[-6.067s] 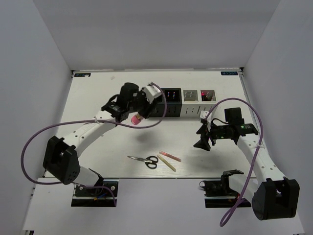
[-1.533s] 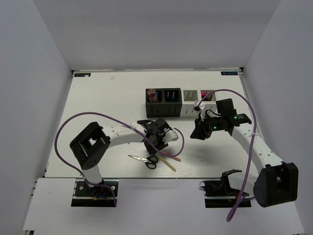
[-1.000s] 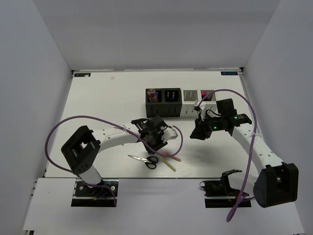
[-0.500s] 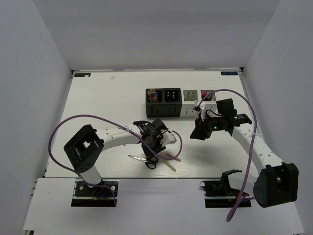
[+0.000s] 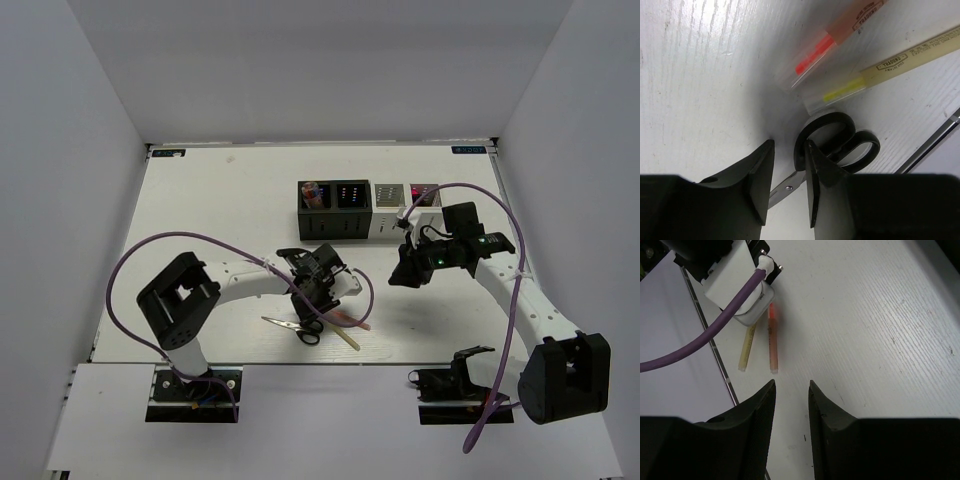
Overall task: Sort the stationery into containers
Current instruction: Grab a piece of stationery with the left arm
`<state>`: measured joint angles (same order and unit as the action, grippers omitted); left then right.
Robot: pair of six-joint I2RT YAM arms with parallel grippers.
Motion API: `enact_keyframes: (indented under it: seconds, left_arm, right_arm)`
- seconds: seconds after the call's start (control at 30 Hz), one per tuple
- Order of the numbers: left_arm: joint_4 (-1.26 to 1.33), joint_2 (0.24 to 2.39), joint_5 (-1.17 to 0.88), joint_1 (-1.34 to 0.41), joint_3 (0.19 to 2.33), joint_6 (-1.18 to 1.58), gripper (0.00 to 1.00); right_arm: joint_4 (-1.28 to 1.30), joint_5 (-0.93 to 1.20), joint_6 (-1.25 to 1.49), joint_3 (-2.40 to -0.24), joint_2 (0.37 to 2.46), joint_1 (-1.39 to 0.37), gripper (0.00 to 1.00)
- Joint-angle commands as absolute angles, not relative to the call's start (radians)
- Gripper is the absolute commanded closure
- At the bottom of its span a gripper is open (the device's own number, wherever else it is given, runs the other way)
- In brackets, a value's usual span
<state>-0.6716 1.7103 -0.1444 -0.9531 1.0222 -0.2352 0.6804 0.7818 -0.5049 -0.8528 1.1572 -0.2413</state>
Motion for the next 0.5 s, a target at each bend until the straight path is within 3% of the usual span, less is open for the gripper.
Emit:
enact_keyframes:
  seconds: [0.0, 0.13, 0.2, 0.33, 0.47]
  left_arm:
    - [-0.631, 1.724, -0.146, -0.969, 0.994, -0.227, 0.59]
    - [-0.572, 1.750, -0.101, -0.983, 0.942, -0.210, 0.65]
    - [-0.545, 1.753, -0.094, -0.983, 0.908, -0.190, 0.77]
    - [-0.465, 1.775, -0.089, -0.983, 0.867, -0.179, 0.92]
    - [-0.495, 1.784, -0.087, -0.962, 0.900, -0.184, 1.00]
  right_arm:
    - [0.692, 0.813, -0.515, -0.857, 1.138, -0.236, 0.64]
    - [0.695, 0.815, -0.517, -0.859, 1.131, -0.235, 0.64]
    - [0.695, 0.815, -0.515, -0.858, 1.128, -0.235, 0.64]
    - [0.696, 0.821, -0.514, -0.856, 1.128, -0.232, 0.64]
    - [0.700, 0.824, -0.517, -0.858, 1.129, -0.235, 0.64]
